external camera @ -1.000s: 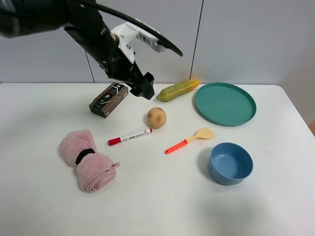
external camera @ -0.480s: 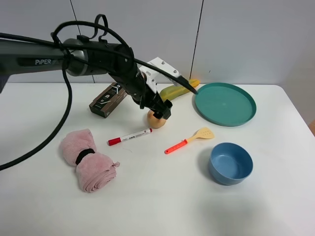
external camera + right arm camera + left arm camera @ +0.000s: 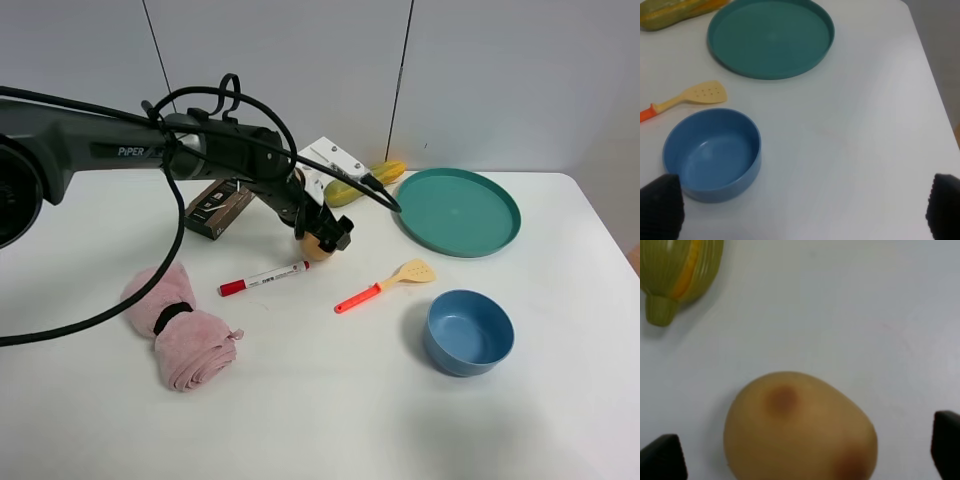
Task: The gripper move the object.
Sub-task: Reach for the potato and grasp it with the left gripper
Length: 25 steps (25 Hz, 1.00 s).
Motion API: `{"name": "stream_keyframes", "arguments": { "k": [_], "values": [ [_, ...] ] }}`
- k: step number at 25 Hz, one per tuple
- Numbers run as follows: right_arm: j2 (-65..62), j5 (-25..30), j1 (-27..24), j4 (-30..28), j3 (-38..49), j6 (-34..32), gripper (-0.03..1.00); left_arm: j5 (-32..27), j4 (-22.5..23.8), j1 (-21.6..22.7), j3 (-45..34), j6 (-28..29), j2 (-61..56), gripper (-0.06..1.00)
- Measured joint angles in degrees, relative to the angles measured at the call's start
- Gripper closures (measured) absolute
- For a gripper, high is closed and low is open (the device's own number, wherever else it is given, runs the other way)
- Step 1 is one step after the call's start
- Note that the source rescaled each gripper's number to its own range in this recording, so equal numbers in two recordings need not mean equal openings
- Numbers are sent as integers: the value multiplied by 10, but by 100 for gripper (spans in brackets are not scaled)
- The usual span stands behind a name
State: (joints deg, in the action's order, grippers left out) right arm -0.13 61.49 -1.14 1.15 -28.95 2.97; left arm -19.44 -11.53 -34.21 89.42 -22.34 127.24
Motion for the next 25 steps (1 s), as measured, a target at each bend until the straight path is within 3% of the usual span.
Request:
{"name": "stream_keyframes", "arguments": {
  "k": [25],
  "values": [
    [0,0,0,0,0,0,-3,31,-4,16,0,2,50,-6]
  ]
}}
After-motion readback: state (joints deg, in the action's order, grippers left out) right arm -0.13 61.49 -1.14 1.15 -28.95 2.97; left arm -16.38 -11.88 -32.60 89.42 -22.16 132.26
